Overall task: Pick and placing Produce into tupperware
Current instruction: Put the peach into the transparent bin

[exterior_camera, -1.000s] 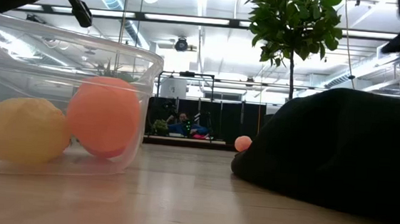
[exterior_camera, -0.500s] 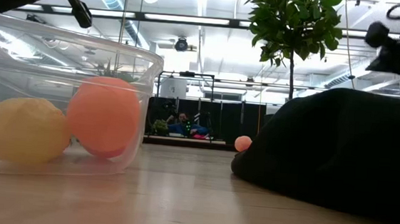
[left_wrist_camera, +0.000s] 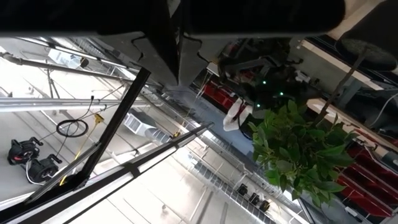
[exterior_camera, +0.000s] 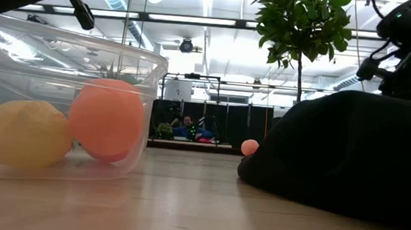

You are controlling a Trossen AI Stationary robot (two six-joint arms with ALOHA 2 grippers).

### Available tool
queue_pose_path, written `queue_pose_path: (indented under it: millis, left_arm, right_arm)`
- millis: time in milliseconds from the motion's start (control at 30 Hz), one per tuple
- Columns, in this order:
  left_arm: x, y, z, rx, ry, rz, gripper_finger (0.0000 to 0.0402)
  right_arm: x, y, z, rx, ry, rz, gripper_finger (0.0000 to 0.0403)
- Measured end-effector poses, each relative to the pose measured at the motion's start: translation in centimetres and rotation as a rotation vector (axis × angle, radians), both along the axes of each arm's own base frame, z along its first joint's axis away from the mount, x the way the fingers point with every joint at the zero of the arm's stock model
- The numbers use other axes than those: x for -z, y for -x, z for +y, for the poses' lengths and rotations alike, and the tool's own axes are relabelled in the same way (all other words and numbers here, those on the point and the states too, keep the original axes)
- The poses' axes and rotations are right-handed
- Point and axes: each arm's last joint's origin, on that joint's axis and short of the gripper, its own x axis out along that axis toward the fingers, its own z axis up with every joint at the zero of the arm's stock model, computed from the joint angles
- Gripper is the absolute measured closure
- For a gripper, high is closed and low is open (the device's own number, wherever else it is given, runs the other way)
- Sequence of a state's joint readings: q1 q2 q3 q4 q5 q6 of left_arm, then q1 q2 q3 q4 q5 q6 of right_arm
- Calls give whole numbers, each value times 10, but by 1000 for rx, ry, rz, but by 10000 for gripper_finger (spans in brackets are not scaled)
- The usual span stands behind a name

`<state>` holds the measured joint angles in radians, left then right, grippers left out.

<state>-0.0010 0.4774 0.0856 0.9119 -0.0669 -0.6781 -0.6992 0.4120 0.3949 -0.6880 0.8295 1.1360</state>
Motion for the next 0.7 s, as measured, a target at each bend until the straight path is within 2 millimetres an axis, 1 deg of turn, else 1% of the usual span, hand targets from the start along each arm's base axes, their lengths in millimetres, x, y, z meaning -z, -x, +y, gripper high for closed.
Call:
queue_pose_path:
  millis: [67,133,233,300,400,467,533,600,633,700]
  left_arm:
    - [0,0,0,-3,-4,0,385]
    - [0,0,0,-3,-5,1,383]
    - [0,0,0,-4,-7,5,378]
    - [1,0,0,-4,-7,9,375]
    - [1,-1,0,-4,-7,12,372]
    - [1,-1,0,-4,-8,14,373]
    - [1,-1,0,-4,-8,14,376]
    - [1,-1,0,-4,-7,14,379]
    - [1,-1,0,-4,-7,14,380]
    - [1,-1,0,-4,-8,13,381]
  right_arm:
    - [-1,-4,-3,10,12,-27,403]
    - [-6,-10,-6,-72,43,-6,403]
    - [-21,-21,-10,-330,135,58,403]
    - [-32,-28,-10,-515,236,45,403]
    - [-51,-40,-5,-796,411,-62,403]
    - [-65,-45,2,-992,543,-177,403]
    - [-78,-48,10,-1127,654,-303,403]
    - [-90,-49,18,-1209,745,-395,403]
    - [-96,-49,21,-1229,770,-407,403]
    - [-106,-48,25,-1213,808,-356,403]
